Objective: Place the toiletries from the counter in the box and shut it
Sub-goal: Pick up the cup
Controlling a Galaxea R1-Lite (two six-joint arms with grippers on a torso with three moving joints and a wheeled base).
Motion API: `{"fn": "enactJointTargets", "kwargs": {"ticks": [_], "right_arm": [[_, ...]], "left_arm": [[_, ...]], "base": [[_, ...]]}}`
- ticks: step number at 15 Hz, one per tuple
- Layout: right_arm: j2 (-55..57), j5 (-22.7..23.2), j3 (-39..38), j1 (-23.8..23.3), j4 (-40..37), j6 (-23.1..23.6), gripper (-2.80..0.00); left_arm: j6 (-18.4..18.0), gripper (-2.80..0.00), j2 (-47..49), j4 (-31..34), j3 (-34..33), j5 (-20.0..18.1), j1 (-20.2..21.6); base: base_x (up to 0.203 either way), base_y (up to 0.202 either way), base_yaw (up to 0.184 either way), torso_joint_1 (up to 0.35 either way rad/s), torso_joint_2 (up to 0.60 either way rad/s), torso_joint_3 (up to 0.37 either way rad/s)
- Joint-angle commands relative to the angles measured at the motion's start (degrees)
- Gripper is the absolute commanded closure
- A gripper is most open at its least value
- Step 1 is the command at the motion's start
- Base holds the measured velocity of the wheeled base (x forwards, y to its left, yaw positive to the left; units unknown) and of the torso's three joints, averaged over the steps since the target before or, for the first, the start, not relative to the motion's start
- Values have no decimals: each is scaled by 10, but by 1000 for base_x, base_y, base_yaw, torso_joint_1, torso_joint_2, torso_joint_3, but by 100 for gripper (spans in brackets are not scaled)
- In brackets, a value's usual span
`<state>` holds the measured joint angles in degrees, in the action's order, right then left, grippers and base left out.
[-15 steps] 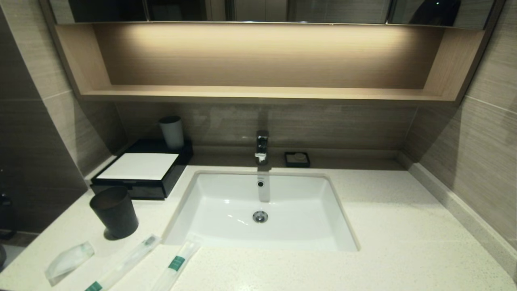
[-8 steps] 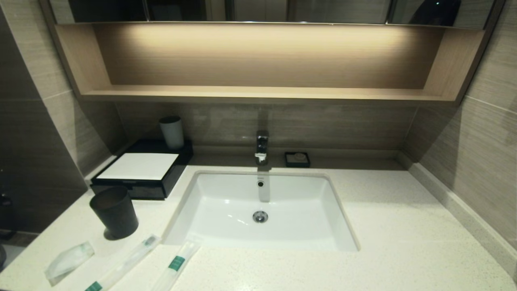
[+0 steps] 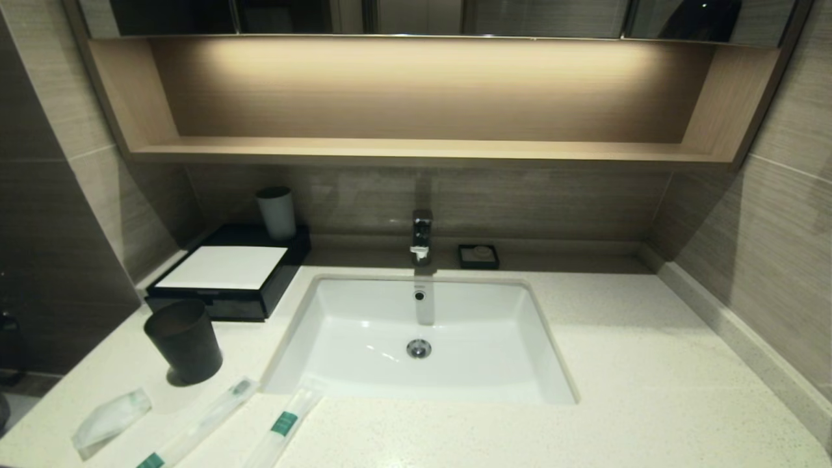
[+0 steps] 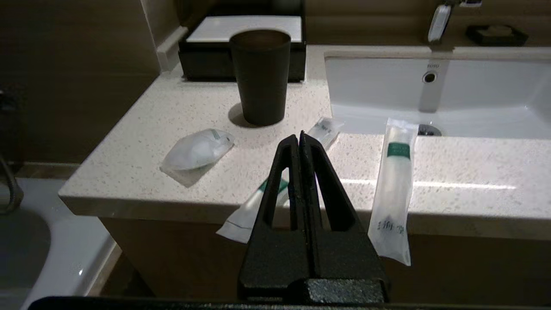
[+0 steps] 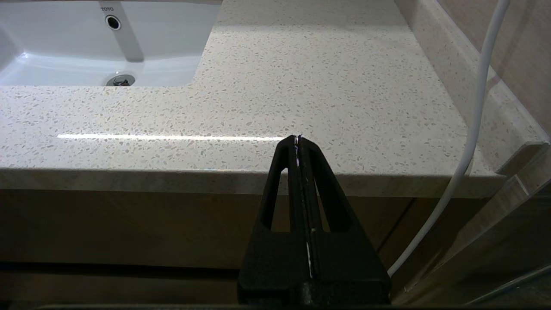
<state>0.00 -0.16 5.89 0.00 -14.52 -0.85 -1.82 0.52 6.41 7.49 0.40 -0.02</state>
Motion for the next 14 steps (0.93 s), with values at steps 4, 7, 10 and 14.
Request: {"fn": "enactJointTargets", "kwargs": {"ticks": [4,7,10,14], "right_arm": [[1,-1,0,0,-1,-9,0],[1,-1,0,0,-1,-9,0],[0,0,0,0,-1,-6,0],[0,0,0,0,-1,-8,0]], "left_arm": [[17,0,235,38,234,14,-1],[-4,0,304,-49,209,34,-3],[-7,0,388,-200,139,37,-3],[14,0,501,-316,74,38,1]], "base": [[0,0,0,0,0,0],[0,0,0,0,0,0],[0,0,0,0,0,0],[0,0,0,0,0,0]]}}
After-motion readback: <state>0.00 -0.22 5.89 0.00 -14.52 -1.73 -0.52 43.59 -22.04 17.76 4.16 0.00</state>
